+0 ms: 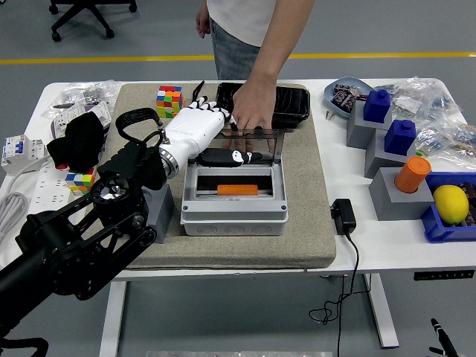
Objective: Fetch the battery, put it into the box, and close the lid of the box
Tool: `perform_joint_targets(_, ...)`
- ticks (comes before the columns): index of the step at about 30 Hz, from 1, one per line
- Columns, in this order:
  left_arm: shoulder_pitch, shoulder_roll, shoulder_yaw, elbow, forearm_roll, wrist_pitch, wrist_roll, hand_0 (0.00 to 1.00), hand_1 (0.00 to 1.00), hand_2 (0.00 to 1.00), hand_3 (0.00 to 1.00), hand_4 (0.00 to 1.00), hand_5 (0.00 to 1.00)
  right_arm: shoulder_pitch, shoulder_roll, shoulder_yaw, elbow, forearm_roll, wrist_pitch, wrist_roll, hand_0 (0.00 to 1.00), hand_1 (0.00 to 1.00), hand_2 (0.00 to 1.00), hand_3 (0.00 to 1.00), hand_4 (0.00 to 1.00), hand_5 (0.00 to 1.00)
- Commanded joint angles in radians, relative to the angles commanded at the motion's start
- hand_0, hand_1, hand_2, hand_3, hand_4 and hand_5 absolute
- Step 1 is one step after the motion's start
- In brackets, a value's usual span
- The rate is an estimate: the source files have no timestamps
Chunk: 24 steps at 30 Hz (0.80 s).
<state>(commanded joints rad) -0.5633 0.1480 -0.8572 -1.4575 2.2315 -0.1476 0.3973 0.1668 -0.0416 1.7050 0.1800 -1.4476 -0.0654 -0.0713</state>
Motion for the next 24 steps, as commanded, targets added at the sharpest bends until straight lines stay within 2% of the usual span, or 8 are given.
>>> perform_joint_targets(6, 0.007, 0.008, 0.009, -0.04, -0.014, -0.009, 0.005, 0.998, 0.998, 0.889, 0.702, 0.998, 0.998, 0.0, 0.0, -0.002, 0.0, 0.004, -0.001, 0.0, 0.858, 0.747, 0.749, 0.805, 0.998, 0.998)
perform_joint_targets(7, 0.01, 0.01, 0.013, -0.049, -0.018, -0.009, 0.005, 0.998, 0.998, 0.888, 0.75, 0.998, 0.998, 0.001, 0.0, -0.002, 0.0, 0.005, -0.001, 0.0, 0.859, 0.746, 0.749, 0.805, 0.998, 0.998)
perform_joint_targets(12, 0.018, 0.017, 0.029, -0.088, -0.037, -0.027, 0.014, 0.998, 0.998, 0.888, 0.75, 0.998, 0.998, 0.003, 0.0, -0.002, 0.0, 0.007, -0.001, -0.001, 0.859, 0.746, 0.749, 0.805, 0.998, 0.998)
perform_joint_targets(13, 0.018, 0.017, 0.03, -0.089, -0.043, -0.034, 0.018, 0.957, 0.797, 0.815, 0.803, 0.998, 0.998, 0.003, 0.0, -0.002, 0.0, 0.007, -0.001, 0.0, 0.858, 0.746, 0.748, 0.805, 0.998, 0.998)
perform_joint_targets(18, 0.021, 0.017, 0.035, -0.094, -0.058, -0.056, 0.025, 0.957, 0.797, 0.815, 0.803, 0.998, 0.998, 0.004, 0.0, -0.003, 0.0, 0.008, -0.002, 0.001, 0.858, 0.746, 0.748, 0.805, 0.998, 0.998)
perform_joint_targets(19, 0.021, 0.017, 0.036, -0.095, -0.058, -0.054, 0.024, 0.741, 0.532, 0.703, 0.769, 0.998, 0.998, 0.004, 0.0, -0.002, 0.0, 0.008, -0.002, 0.001, 0.857, 0.746, 0.748, 0.805, 0.998, 0.998)
perform_joint_targets(24, 0.02, 0.015, 0.035, -0.093, -0.064, -0.065, 0.04, 0.741, 0.532, 0.703, 0.769, 0.998, 0.998, 0.003, 0.0, -0.001, 0.0, 0.007, -0.002, 0.0, 0.857, 0.746, 0.748, 0.805, 0.998, 0.998)
